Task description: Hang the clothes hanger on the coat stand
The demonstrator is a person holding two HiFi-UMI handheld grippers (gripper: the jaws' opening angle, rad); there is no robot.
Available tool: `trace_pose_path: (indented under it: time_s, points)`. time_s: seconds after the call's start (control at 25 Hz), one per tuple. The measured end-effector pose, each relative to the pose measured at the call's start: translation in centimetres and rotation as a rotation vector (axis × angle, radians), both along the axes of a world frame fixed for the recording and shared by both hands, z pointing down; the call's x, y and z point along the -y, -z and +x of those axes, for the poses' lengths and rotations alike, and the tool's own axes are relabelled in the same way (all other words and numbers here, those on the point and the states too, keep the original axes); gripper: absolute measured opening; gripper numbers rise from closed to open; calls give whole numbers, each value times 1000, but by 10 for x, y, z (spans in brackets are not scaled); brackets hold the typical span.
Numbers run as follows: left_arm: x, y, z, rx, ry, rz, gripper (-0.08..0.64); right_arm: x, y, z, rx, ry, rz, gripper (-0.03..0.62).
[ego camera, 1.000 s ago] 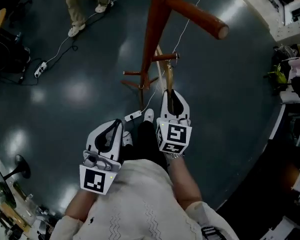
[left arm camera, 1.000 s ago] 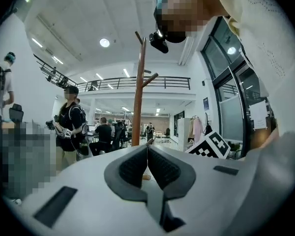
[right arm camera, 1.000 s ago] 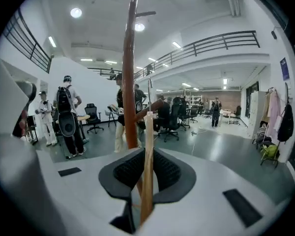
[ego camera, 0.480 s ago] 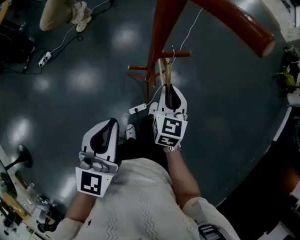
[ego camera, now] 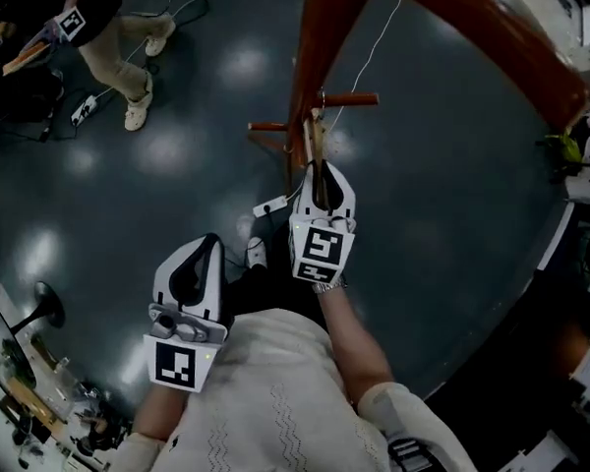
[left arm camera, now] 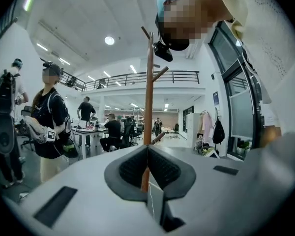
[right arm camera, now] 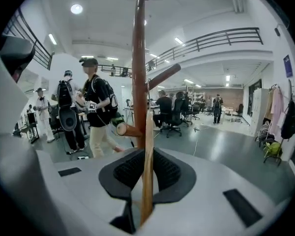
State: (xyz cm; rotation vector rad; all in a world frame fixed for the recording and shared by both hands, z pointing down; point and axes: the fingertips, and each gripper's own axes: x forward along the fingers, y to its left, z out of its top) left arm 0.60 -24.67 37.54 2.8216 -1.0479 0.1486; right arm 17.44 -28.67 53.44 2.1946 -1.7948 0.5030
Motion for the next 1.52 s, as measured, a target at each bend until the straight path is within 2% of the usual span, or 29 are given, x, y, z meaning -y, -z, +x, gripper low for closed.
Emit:
trace_pose_path:
  time_s: [0.72,0.96,1.2,1.4,1.52]
  points:
    - [-8,9,-2,-4,34,8,12,0,-5,2,-87,-25,9,68]
    - [-9,11,-6,-17,47,28,12,-7,-8,-8,-69,8,11,69]
    - [-12,15,-8,-33,40,46,12,-21,-4,-9,-54,-8,-1,69]
    - [-17,23,-12,-63,35,67,12,-46,23,-13,-4,-31,35,67]
    - [-22,29,-13,-78,21,76,12,-61,48,-19,29,-24,70,32]
